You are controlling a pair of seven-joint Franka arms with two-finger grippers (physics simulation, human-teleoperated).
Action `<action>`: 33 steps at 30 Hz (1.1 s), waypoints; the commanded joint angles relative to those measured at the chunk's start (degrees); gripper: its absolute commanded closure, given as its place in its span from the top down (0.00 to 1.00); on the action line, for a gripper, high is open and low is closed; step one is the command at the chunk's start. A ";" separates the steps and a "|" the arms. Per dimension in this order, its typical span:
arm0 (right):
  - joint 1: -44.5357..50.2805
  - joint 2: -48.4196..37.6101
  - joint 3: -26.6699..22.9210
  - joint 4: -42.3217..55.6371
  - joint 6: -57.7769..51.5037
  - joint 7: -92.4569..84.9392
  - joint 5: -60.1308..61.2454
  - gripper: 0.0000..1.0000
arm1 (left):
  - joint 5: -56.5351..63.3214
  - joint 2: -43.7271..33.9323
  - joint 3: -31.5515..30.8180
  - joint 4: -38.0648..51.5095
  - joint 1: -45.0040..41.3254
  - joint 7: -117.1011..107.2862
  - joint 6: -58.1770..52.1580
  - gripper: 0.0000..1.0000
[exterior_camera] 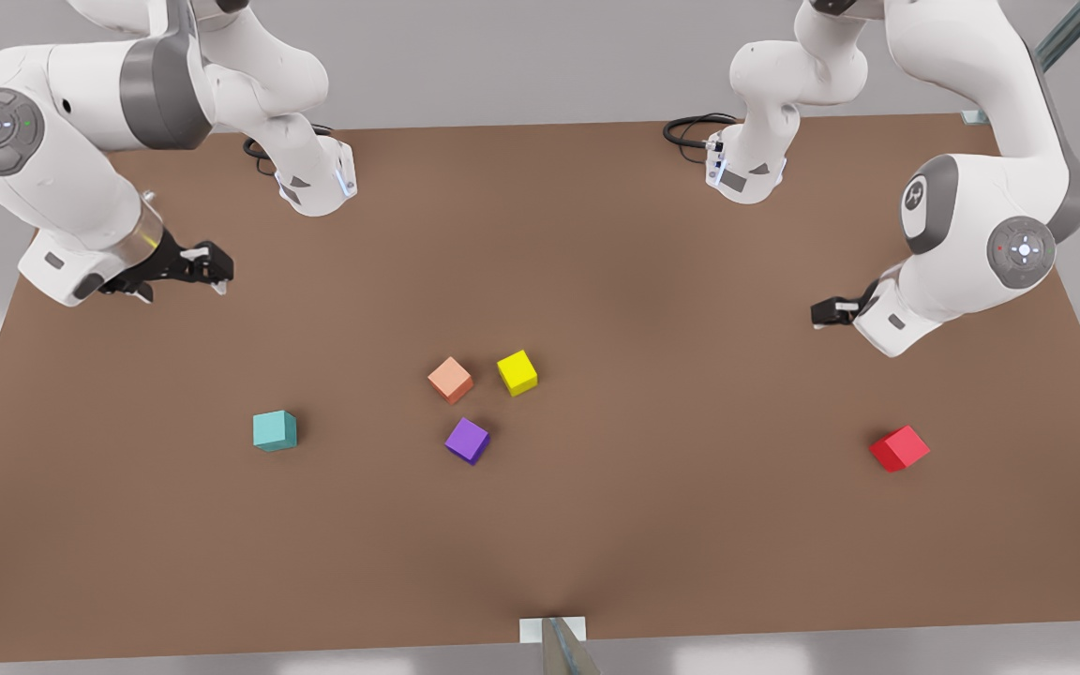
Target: Pick up red wooden cube and pass to hand red wooden cube and place in blue wooden cube
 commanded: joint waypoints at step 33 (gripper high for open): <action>-3.54 6.95 -0.49 -0.04 4.03 1.65 1.73 1.00 | -5.95 40.67 6.00 17.59 17.77 -6.74 25.75 1.00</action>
